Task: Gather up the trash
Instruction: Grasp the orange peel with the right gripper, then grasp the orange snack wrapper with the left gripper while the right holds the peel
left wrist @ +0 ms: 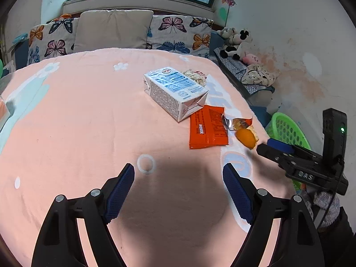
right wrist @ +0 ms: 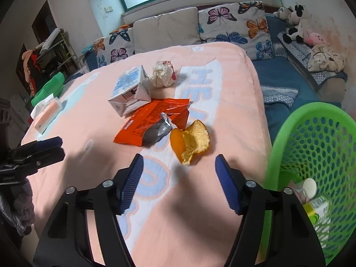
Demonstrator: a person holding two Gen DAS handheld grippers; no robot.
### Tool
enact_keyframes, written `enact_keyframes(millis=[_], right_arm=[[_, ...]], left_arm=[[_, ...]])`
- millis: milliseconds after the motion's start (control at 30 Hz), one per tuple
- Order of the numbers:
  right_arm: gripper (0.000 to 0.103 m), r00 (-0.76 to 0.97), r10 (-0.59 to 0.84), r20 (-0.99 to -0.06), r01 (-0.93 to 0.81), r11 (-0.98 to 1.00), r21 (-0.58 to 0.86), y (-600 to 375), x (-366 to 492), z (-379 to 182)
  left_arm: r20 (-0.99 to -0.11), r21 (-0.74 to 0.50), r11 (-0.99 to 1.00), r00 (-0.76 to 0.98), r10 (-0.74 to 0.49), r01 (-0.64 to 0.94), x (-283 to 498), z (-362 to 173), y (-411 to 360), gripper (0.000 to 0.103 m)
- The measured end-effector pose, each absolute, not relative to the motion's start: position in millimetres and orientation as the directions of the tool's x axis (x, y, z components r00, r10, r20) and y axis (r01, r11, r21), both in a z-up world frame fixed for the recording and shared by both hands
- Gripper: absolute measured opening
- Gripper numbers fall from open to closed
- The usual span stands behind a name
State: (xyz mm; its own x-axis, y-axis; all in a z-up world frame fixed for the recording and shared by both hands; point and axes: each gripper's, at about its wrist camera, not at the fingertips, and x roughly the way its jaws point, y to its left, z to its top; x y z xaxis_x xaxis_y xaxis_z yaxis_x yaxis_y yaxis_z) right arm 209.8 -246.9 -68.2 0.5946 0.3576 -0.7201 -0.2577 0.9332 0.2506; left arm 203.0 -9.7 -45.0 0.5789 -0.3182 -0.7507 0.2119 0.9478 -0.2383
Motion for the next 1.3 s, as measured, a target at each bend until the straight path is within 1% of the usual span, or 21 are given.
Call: enact_keyframes(millis=[100, 233, 300, 433, 467, 500, 567, 633, 700, 867, 967, 1167, 1300], right_arm=[[0.062, 0.588, 0.356, -0.726, -0.253, 0.934, 0.252, -246, 220, -73], [0.057, 0.579, 0.351, -0.736, -0.248, 0.936, 0.250, -246, 231, -79], [0.057, 0.574, 0.354, -0.738, -0.253, 0.934, 0.251, -245, 234, -81], [0.056, 0.581, 0.330, -0.744, -0.267, 0.941, 0.209, -238, 235, -83], [0.054, 0.584, 0.321, -0.746, -0.266, 0.944, 0.197, -236, 235, -83], [0.045, 0.588, 0.307, -0.748, -0.265, 0.947, 0.180, -235, 236, -84], [0.045, 0.589, 0.299, -0.751, -0.264, 0.949, 0.170, -233, 237, -85], [0.040, 0.594, 0.297, -0.748, -0.265, 0.950, 0.166, -234, 234, -83], [0.038, 0.597, 0.302, -0.744, -0.264, 0.949, 0.173, -236, 232, -81], [0.036, 0.608, 0.299, -0.736, -0.247, 0.952, 0.183, -244, 221, -76], [0.036, 0.614, 0.304, -0.729, -0.240, 0.951, 0.195, -250, 212, -71], [0.035, 0.634, 0.312, -0.708, -0.230, 0.950, 0.213, -261, 195, -62], [0.035, 0.643, 0.312, -0.699, -0.225, 0.950, 0.217, -266, 189, -58]], left_arm=[[-0.756, -0.239, 0.948, 0.573, -0.318, 0.211, 207, -48, -10, 0.079], [-0.762, -0.240, 0.948, 0.564, -0.317, 0.209, 212, -53, -12, 0.079], [-0.765, -0.239, 0.948, 0.560, -0.316, 0.208, 214, -55, -13, 0.079], [-0.769, -0.239, 0.948, 0.555, -0.318, 0.212, 217, -57, -16, 0.079], [-0.768, -0.239, 0.947, 0.555, -0.320, 0.215, 217, -57, -18, 0.079], [-0.768, -0.236, 0.947, 0.555, -0.319, 0.217, 218, -57, -19, 0.079], [-0.770, -0.233, 0.947, 0.554, -0.318, 0.219, 219, -58, -21, 0.079], [-0.769, -0.233, 0.946, 0.553, -0.321, 0.225, 220, -59, -25, 0.079], [-0.769, -0.228, 0.946, 0.553, -0.320, 0.231, 222, -59, -29, 0.079], [-0.772, -0.215, 0.943, 0.547, -0.323, 0.254, 230, -62, -45, 0.079], [-0.775, -0.207, 0.941, 0.543, -0.324, 0.267, 237, -64, -57, 0.084], [-0.777, -0.186, 0.944, 0.547, -0.311, 0.272, 253, -68, -76, 0.085], [-0.780, -0.136, 0.952, 0.563, -0.273, 0.273, 262, -70, -89, 0.085]])
